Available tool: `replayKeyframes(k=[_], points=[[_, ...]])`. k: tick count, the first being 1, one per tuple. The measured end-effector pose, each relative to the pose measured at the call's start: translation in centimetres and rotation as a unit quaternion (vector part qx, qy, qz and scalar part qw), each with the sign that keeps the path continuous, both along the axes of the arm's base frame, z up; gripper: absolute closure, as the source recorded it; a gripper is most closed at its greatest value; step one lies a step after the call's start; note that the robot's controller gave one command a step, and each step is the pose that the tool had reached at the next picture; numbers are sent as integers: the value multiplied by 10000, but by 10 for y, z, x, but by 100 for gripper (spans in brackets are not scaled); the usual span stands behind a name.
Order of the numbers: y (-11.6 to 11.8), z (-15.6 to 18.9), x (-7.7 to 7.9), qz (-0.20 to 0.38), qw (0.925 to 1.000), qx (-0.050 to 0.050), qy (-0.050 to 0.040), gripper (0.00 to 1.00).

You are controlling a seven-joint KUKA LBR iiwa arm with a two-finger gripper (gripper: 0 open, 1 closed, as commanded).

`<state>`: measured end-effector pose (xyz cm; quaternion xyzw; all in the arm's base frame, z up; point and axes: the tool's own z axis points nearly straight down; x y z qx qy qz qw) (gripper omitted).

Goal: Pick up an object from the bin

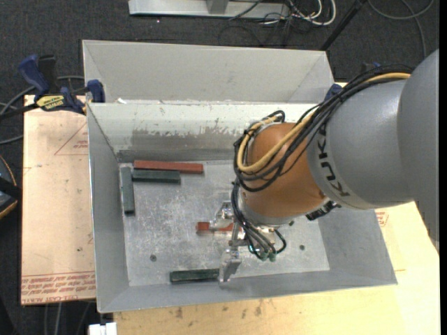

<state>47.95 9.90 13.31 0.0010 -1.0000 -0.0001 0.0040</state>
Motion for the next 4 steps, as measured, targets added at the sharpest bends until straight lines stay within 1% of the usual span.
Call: replayKeyframes(k=[1, 2, 3, 4], points=[[0, 3, 2, -12, 10000, 4, -34, 0], [32, -56, 13, -358, 9993, 35, -123, 100], [32, -56, 13, -360, 9993, 36, -123, 100], [37, 50, 18, -188, 9998, 5, -44, 100]])
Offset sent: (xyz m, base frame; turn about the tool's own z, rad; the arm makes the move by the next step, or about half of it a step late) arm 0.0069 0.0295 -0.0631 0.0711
